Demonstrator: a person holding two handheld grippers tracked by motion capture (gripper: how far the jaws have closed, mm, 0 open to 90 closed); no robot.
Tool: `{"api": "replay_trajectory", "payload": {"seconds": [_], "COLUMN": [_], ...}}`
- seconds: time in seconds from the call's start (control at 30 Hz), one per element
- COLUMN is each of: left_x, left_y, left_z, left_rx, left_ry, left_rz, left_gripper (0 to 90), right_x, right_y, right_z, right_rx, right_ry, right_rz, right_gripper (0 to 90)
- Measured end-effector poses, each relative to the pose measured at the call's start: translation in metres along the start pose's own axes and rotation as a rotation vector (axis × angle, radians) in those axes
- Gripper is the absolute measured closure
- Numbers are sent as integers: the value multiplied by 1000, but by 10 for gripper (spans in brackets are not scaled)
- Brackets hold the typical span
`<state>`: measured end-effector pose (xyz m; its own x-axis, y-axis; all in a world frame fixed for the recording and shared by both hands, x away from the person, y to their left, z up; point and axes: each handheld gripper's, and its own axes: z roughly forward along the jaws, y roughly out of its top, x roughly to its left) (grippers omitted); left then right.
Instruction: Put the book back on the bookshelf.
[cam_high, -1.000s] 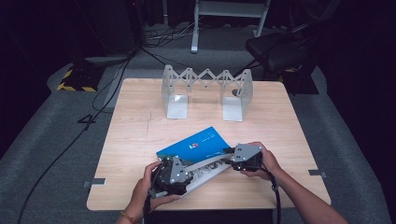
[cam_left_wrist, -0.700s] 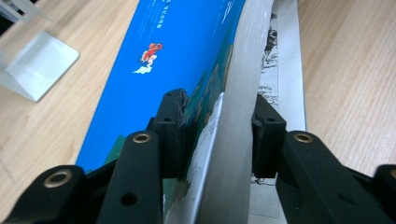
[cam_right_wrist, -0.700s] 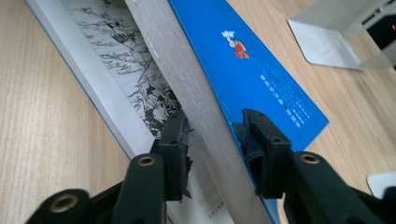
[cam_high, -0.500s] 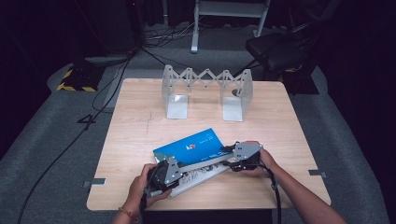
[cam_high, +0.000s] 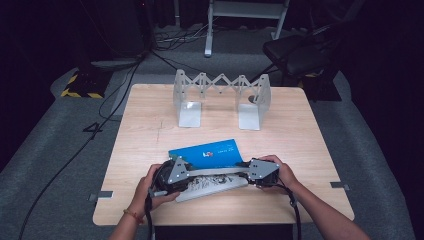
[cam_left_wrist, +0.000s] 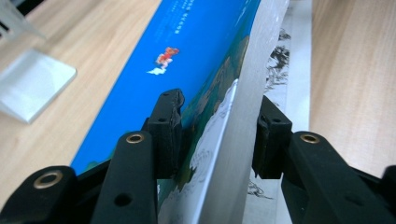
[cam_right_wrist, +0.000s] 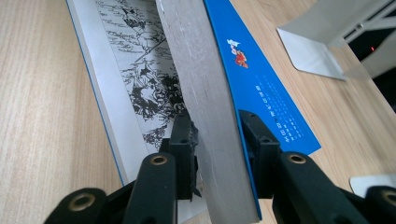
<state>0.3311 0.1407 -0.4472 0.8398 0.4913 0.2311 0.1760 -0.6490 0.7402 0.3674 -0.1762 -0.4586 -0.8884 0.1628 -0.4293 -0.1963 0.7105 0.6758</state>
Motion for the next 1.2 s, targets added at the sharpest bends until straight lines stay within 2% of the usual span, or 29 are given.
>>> {"api": "replay_trajectory", "payload": {"seconds": [0.1, 0.27, 0.37, 0.47, 0.53, 0.6, 0.63, 0.7, 0.73, 0.8, 0.87, 0.97, 1.0, 1.07, 1.1, 1.13, 1.17, 1.2], "left_x": [14, 13, 7, -4, -9, -17, -24, -29, -31, -32, -37, -44, -49, -50, -53, -53, -55, -58], "left_y": [7, 18, 26, 35, 41, 48, 51, 54, 56, 59, 65, 72, 76, 77, 80, 80, 81, 80], "left_z": [10, 25, 31, 35, 35, 36, 35, 33, 31, 30, 27, 30, 35, 38, 48, 48, 57, 63], "left_rx": [-27, -40, -22, 22, 18, 52, 48, 45, 23, 15, -13, -18, -7, 1, 23, 23, 56, 81], "left_ry": [-38, -55, -48, 5, 9, 42, 48, 58, 48, 53, 33, 17, 14, 5, -1, -1, -10, 13], "left_rz": [-3, 9, 12, 8, 0, -3, -1, 13, 0, 0, 30, 54, 73, 83, 64, 64, 55, 61], "left_gripper": [586, 574, 542, 478, 414, 335, 319, 306, 296, 305, 314, 284, 277, 275, 266, 261, 262, 264], "right_x": [0, -3, -3, -2, -1, 0, 0, 1, 1, 1, 2, 1, 1, 1, 1, 1, 1, 1], "right_y": [-1, -9, -15, -17, -17, -15, -15, -14, -14, -13, -13, -12, -12, -12, -12, -12, -12, -11], "right_z": [-6, -18, -26, -33, -34, -33, -33, -32, -32, -31, -31, -31, -30, -30, -30, -31, -31, -31], "right_rx": [15, 42, 55, 64, 71, 87, 93, 107, 110, 112, 122, 122, 125, 124, 123, 123, 121, 122], "right_ry": [-31, -61, -70, -72, -71, -72, -72, -69, -68, -67, -61, -61, -59, -59, -61, -61, -63, -64], "right_rz": [25, 50, 60, 66, 62, 56, 53, 45, 43, 41, 34, 36, 33, 32, 33, 34, 34, 33], "right_gripper": [707, 708, 708, 707, 706, 703, 702, 701, 700, 700, 700, 700, 699, 699, 699, 699, 699, 698]}}
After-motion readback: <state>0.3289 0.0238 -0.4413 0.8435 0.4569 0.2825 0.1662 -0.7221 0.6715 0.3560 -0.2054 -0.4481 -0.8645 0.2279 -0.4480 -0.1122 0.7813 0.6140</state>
